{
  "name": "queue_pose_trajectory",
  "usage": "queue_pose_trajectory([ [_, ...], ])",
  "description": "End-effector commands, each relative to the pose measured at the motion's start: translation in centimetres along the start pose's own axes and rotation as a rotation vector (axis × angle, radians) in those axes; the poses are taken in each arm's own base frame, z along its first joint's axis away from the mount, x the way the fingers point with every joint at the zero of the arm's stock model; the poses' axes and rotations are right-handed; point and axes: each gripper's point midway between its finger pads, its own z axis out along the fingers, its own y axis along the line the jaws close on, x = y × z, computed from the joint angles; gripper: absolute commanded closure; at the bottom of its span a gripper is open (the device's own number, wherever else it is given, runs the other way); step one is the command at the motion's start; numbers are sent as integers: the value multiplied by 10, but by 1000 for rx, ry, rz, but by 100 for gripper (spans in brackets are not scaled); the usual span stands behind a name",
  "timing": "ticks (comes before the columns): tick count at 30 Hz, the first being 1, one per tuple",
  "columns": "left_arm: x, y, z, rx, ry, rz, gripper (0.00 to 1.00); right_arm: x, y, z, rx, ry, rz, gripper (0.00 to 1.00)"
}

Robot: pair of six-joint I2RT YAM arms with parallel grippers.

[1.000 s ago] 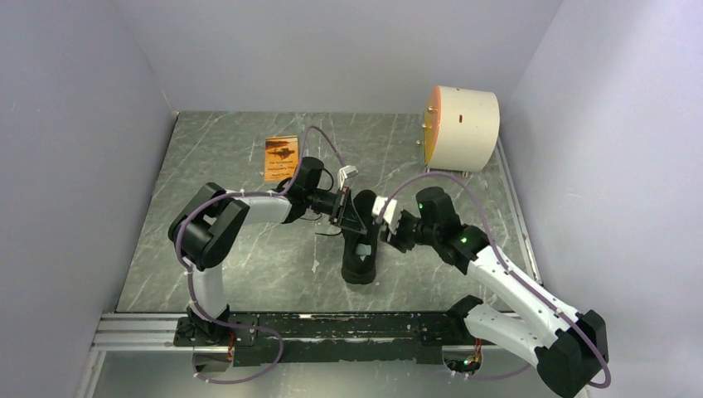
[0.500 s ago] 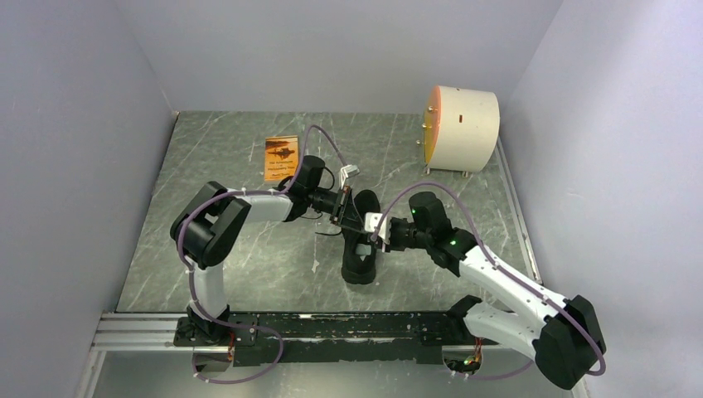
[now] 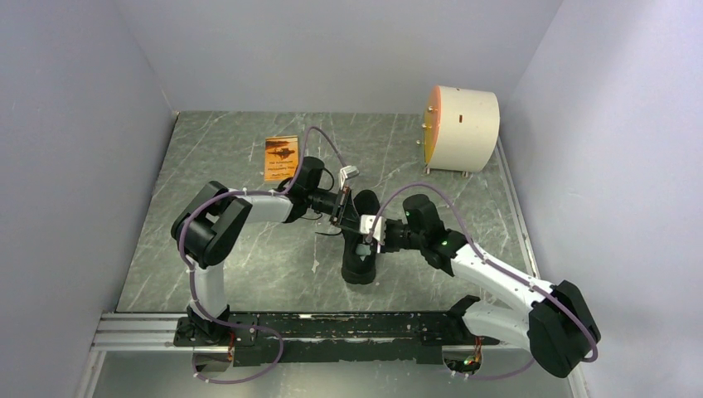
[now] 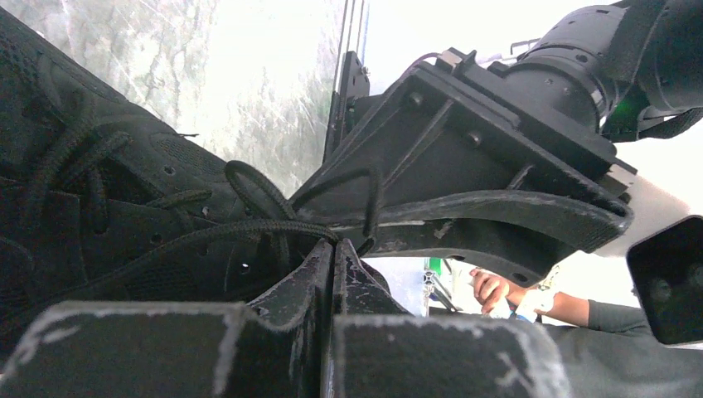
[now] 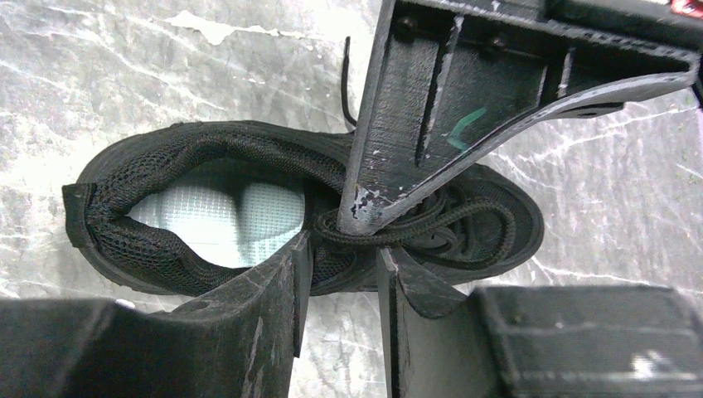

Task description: Tie the shoes

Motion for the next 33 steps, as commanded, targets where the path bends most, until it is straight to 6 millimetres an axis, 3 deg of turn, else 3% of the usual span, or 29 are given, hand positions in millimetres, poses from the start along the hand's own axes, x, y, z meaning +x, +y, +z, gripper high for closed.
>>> queue_pose_trajectory([
  [1,1,-4,0,30,10,26,95,3,-8,6,44,1,-27,63],
  [4,1,-6,0,32,13,31,95,1,-15,6,85,-8,-21,69],
  [5,1,-8,-1,35,14,35,95,-2,-17,5,91,-14,-21,75],
  [7,-2,-12,-2,33,11,54,95,-4,-20,3,96,-3,12,100],
  [8,-5,-12,-4,18,6,65,92,-6,-21,0,99,10,46,100],
  [10,-15,-6,-15,-54,-24,94,78,-13,-25,-9,118,38,164,100],
  [12,-27,9,-38,-188,-80,75,67,-24,-27,-18,118,76,352,100],
  [14,-42,14,-64,-260,-168,83,56,-29,-17,-23,74,139,549,100],
  [16,-51,14,-88,-331,-252,100,36,-26,-4,-27,30,242,740,100],
  [18,-51,31,-104,-484,-265,139,24,-25,6,-27,13,301,883,100],
  [21,-38,52,-110,-613,-255,235,22,-35,4,-23,44,271,952,100],
  [25,-19,67,-93,-670,-192,418,19,-44,-8,-20,114,198,1060,100],
  [29,-3,90,-78,-725,-79,454,21,-48,-6,-23,121,210,1147,100],
  [33,5,105,-75,-755,-45,454,25,-50,-7,-26,134,182,1143,100],
])
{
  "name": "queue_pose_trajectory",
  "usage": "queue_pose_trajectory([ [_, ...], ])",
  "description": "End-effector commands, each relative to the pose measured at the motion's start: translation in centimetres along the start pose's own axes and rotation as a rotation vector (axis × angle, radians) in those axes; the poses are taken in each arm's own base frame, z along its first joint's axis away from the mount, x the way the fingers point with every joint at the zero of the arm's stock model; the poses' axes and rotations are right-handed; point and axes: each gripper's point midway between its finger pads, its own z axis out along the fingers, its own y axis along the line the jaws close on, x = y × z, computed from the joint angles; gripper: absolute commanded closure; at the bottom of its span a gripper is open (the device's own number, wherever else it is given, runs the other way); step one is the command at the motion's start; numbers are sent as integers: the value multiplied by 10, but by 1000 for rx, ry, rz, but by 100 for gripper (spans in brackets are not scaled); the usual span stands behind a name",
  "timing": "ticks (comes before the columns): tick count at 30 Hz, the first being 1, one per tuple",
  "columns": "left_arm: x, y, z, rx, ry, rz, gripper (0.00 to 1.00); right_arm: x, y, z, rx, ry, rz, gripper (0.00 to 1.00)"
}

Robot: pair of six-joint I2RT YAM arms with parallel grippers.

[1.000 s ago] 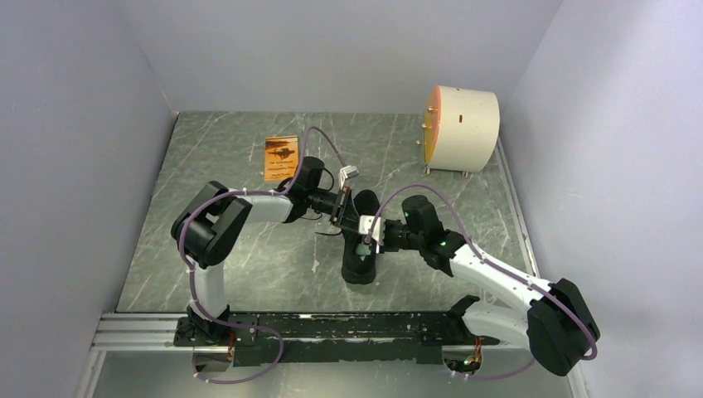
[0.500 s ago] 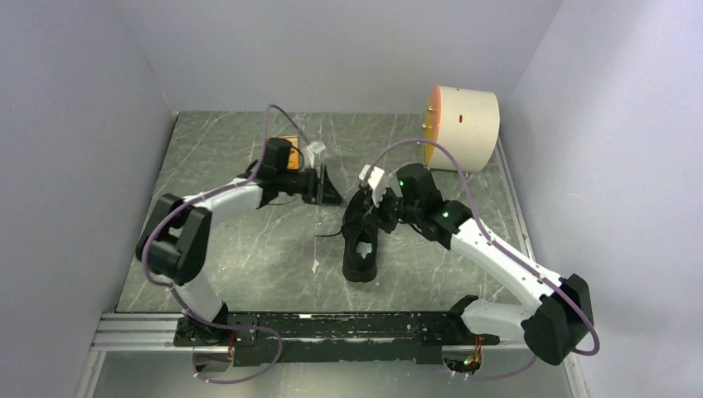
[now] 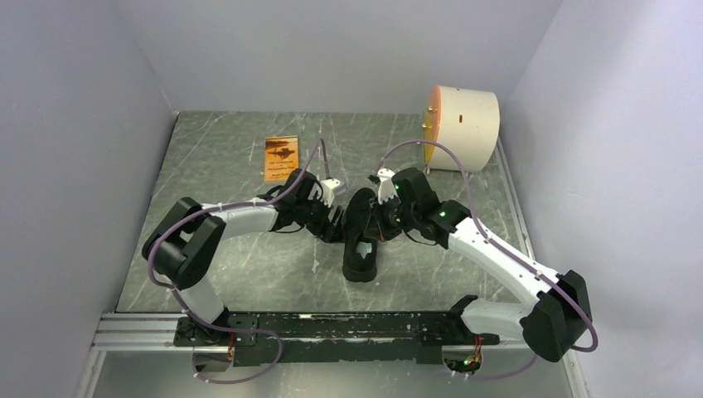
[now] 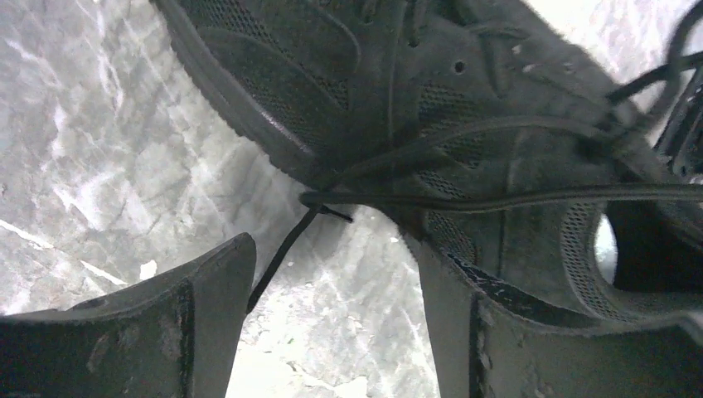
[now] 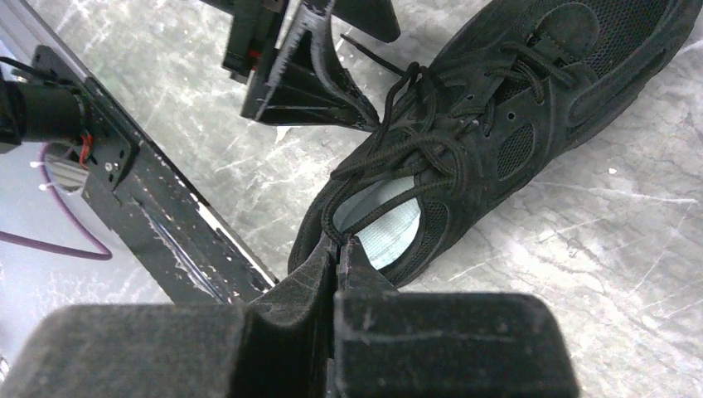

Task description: Tie the shoes

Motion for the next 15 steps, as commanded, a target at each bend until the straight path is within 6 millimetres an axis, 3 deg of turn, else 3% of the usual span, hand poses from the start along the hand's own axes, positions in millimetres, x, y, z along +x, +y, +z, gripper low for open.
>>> queue_pose_trajectory([
  [1,-1,21,5,-101,-5,101,25,-11,8,-10,-15,-60,55,100],
  [8,14,40,21,-181,39,176,33,-6,9,-10,-18,-82,130,100],
  [15,43,22,25,-177,143,191,42,-7,5,-24,59,-57,241,100],
])
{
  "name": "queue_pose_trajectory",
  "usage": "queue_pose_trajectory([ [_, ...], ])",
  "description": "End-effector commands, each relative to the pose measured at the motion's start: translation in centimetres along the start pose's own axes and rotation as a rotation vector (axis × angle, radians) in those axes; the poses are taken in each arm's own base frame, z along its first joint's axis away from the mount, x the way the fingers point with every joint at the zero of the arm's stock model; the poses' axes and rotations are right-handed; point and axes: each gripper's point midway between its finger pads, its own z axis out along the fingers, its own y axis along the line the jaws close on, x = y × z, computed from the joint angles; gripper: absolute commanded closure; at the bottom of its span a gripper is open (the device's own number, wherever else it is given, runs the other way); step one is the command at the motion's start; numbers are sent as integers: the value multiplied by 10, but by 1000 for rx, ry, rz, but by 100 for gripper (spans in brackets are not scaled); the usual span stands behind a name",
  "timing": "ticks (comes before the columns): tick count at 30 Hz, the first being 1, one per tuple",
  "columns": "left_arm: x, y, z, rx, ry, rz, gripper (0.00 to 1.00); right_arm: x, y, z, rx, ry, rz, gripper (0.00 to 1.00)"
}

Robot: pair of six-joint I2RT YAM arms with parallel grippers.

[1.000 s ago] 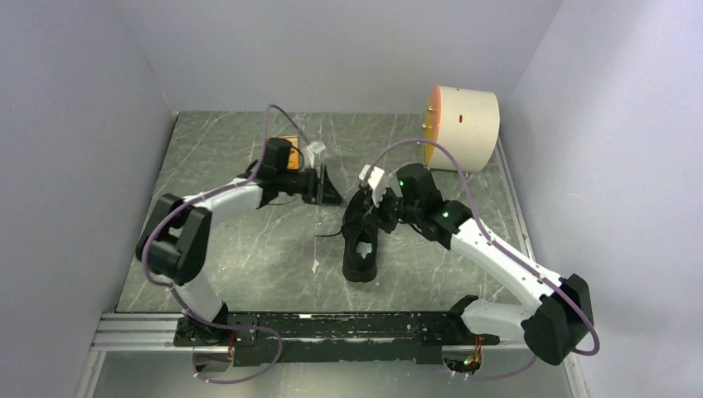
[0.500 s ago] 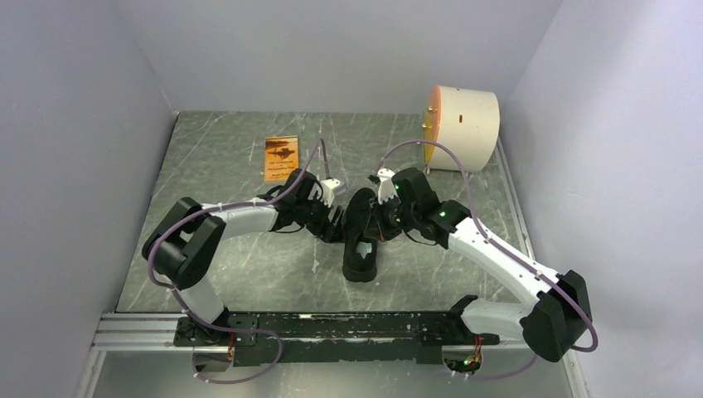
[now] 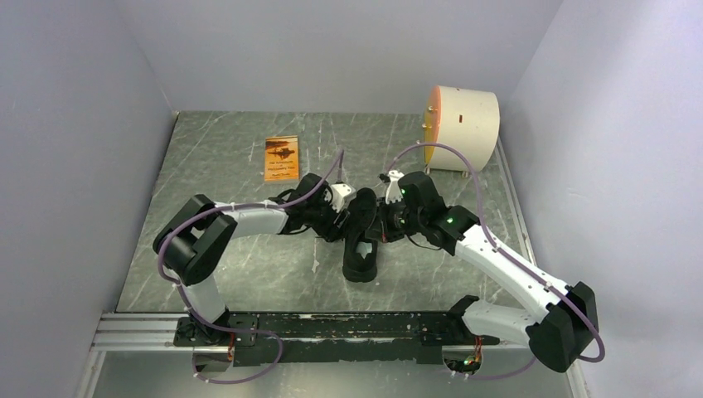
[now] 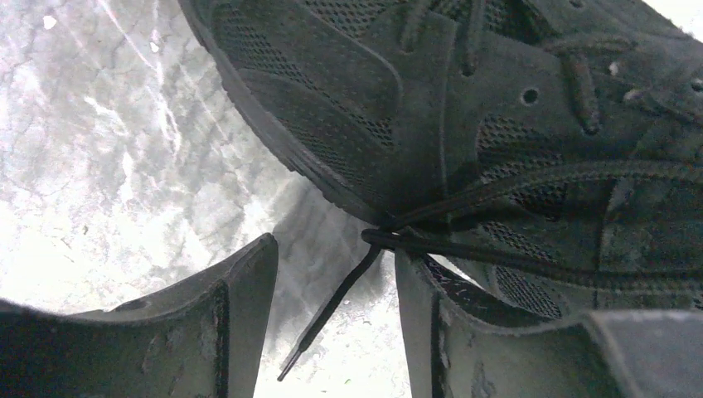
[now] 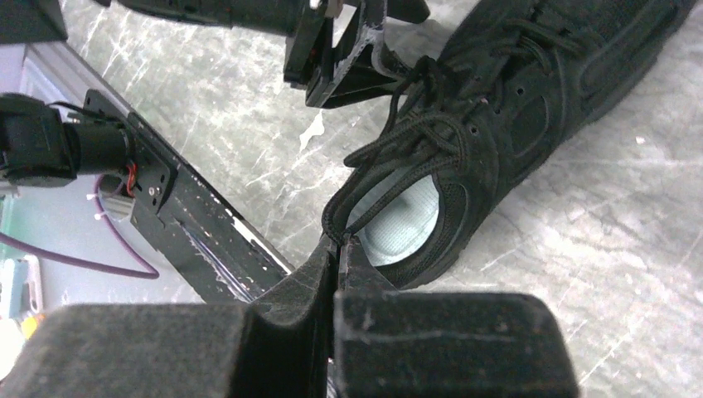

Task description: Tie the shoes

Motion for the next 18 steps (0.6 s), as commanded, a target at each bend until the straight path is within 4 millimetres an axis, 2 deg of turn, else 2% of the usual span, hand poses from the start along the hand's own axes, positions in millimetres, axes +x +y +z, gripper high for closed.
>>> queue_pose_trajectory([
  [1,42,-12,2,-12,128,9,43,-6,0,-15,71,12,119,100],
  [5,58,-8,-2,-86,194,-90,66,10,0,-26,144,160,227,100],
  [8,65,-6,-8,-128,247,-161,76,18,-6,-42,265,258,303,100],
  [12,87,-6,-14,-166,321,-245,91,23,4,-52,295,395,368,100],
  [15,98,-2,-22,-209,342,-315,95,37,1,-61,362,520,406,100],
  [18,94,3,-31,-261,322,-360,95,45,-2,-70,414,570,429,100],
])
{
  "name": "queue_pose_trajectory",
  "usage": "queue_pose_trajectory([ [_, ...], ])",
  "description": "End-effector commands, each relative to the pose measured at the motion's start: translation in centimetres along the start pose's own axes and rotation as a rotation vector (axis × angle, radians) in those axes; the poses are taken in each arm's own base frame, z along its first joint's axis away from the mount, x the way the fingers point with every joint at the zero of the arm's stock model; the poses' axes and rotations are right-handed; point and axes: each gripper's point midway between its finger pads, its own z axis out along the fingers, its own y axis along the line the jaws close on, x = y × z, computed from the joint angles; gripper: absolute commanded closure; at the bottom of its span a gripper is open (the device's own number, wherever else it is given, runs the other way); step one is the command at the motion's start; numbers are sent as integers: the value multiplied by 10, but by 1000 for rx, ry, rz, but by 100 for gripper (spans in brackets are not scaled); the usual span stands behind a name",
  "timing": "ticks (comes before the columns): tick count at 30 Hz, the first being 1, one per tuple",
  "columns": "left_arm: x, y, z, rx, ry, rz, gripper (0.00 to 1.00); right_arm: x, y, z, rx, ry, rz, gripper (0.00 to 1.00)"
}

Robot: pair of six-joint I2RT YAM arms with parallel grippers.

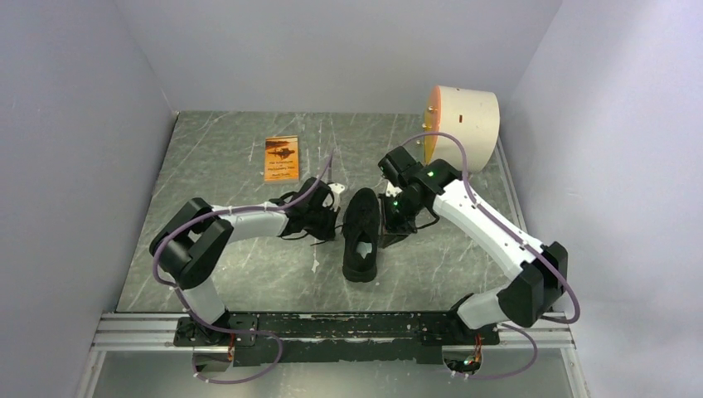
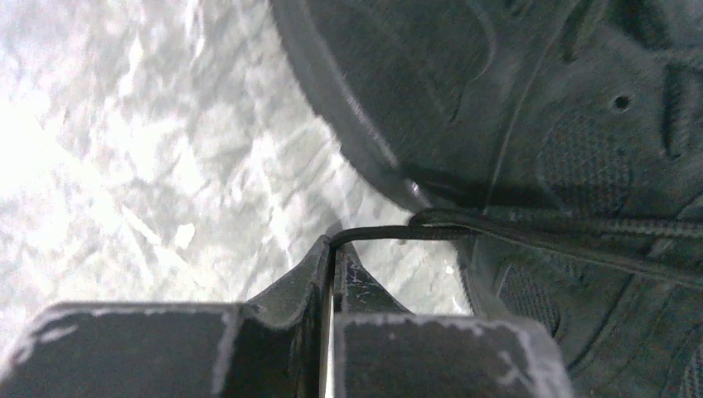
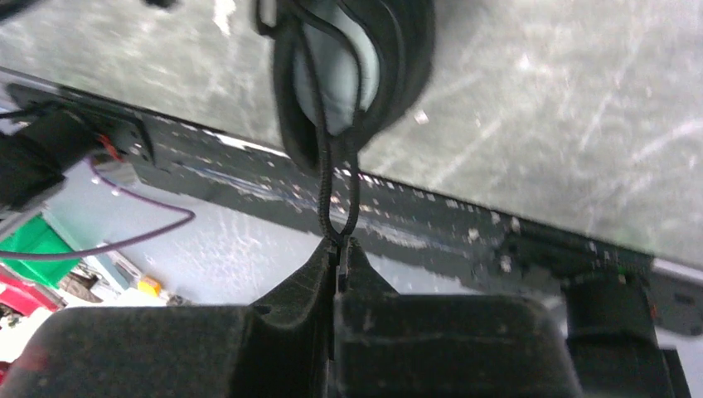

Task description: Tie the shoes

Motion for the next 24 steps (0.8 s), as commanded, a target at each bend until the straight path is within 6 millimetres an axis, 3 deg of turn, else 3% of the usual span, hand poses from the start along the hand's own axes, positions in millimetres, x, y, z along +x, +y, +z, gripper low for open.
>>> queue_pose_trajectory([
  [1,69,26,-21,-165,223,-142,95,40,-24,-13,124,168,93,100],
  [4,50,28,-32,-204,160,-165,95,61,-23,-11,93,219,166,100],
  [6,39,25,-41,-203,121,-180,95,65,-39,-6,162,201,203,100],
  [7,34,28,-45,-228,96,-189,95,60,-47,-5,200,172,221,100],
  [12,23,28,-63,-256,26,-249,95,0,-93,-14,494,-137,373,100],
  [15,23,33,-74,-303,15,-298,95,-13,-107,-15,568,-231,483,100],
  [18,25,39,-87,-352,2,-320,95,-12,-104,-17,540,-272,591,100],
  [21,20,40,-95,-371,-18,-327,95,-21,-107,-38,490,-429,679,100],
  [24,10,37,-101,-360,-43,-333,95,-70,-79,-69,249,-695,496,100],
])
